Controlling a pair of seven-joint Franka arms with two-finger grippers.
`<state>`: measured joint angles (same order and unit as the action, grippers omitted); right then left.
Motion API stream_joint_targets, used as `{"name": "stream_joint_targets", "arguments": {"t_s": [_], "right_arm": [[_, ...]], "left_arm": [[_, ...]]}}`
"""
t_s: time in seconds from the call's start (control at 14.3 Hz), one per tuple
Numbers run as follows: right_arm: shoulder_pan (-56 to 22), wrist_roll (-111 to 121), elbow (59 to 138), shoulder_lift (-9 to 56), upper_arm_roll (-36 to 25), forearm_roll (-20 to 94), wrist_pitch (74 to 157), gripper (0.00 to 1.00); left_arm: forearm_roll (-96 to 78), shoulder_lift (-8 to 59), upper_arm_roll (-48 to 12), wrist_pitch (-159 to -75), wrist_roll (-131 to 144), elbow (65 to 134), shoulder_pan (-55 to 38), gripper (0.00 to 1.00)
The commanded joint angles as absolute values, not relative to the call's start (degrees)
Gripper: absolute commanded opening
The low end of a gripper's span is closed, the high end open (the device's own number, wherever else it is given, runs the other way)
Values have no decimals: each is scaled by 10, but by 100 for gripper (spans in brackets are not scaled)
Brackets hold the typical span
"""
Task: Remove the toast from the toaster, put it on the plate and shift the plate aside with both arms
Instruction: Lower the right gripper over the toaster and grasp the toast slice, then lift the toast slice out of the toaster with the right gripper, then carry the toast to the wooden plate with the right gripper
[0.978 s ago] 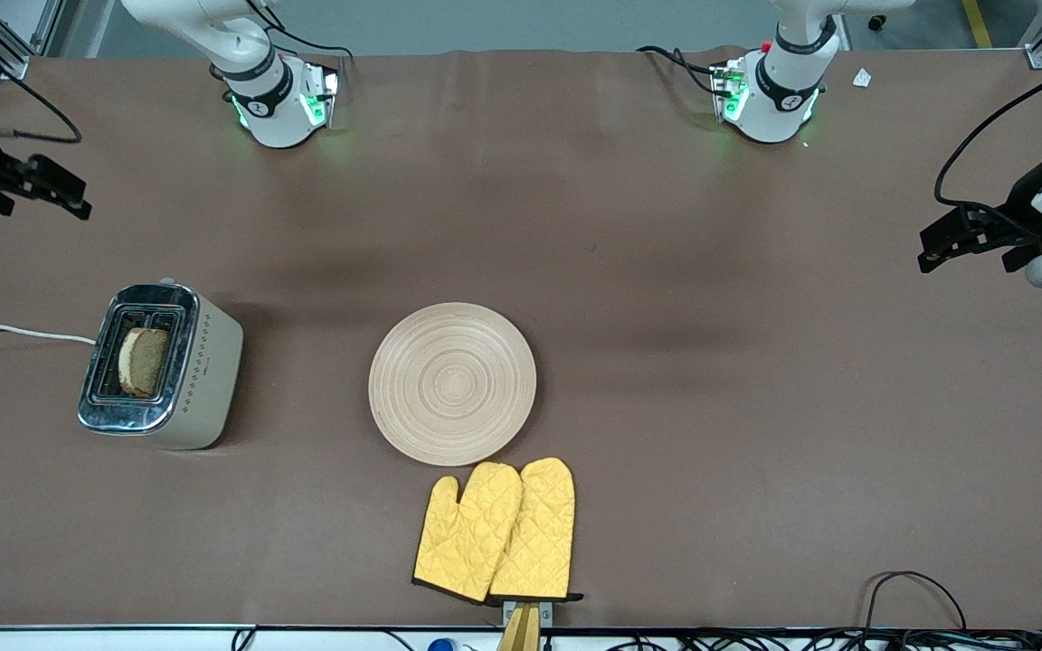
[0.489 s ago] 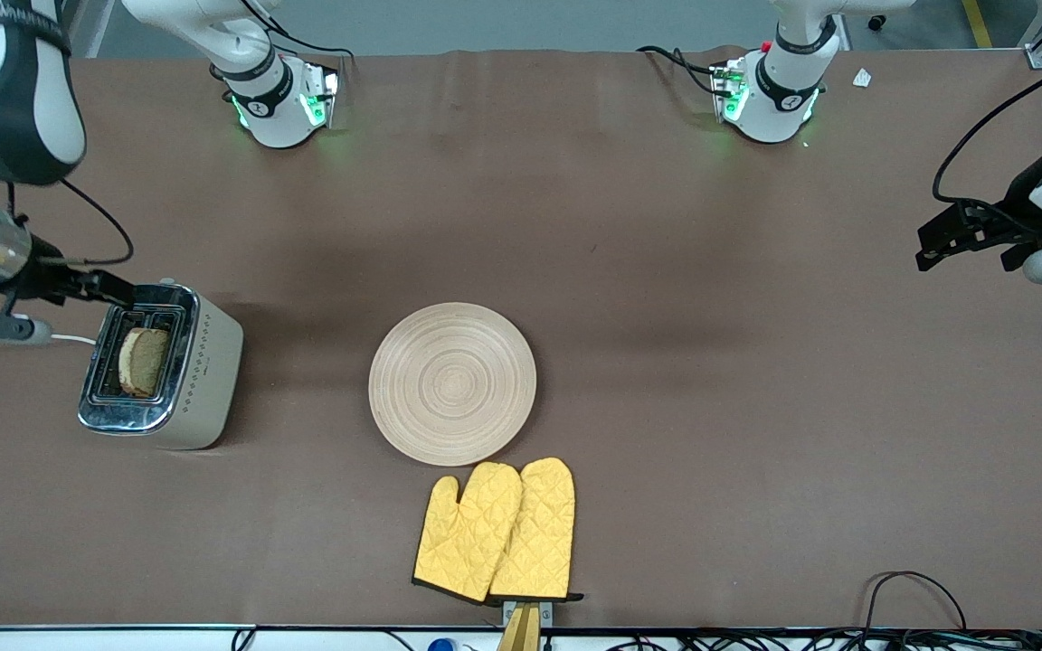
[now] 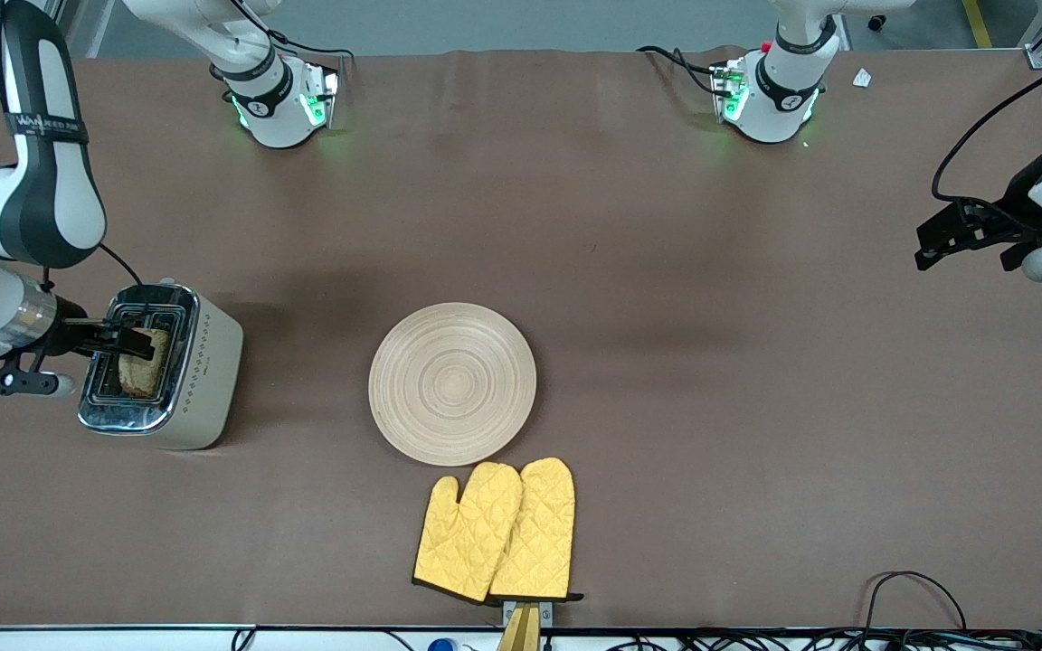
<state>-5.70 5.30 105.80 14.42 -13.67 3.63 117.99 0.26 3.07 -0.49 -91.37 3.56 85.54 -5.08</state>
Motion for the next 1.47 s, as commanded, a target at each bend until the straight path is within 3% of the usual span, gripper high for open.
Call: {"name": "stream_joint_targets", "arguments": {"t_s": [0.0, 0.21, 0.28, 0.35, 0.63, 1.19, 1.4], "right_arm": [[-50, 70, 1056, 150, -131, 52, 1186, 75], [-50, 69, 1056, 156, -131, 53, 1185, 17], [-49, 69, 1056, 156, -131, 53, 1184, 5], [-49, 69, 1056, 156, -131, 54, 1182, 0], [-50, 69, 1045, 151, -130, 61, 1163, 0], [-55, 58, 903, 120, -127, 61, 934, 0], [-87, -16, 897, 109, -126, 69, 909, 0]], "left_arm": [[9, 26, -11, -904, 40, 849, -50, 100], [8, 24, -12, -898, 40, 849, -51, 100], [8, 23, -12, -892, 40, 849, -51, 100], [8, 23, -11, -892, 37, 849, -51, 100], [8, 20, -10, -890, 30, 849, -45, 100], [9, 25, -7, -889, 33, 853, -44, 100], [14, 25, -4, -887, 33, 856, -40, 100]]}}
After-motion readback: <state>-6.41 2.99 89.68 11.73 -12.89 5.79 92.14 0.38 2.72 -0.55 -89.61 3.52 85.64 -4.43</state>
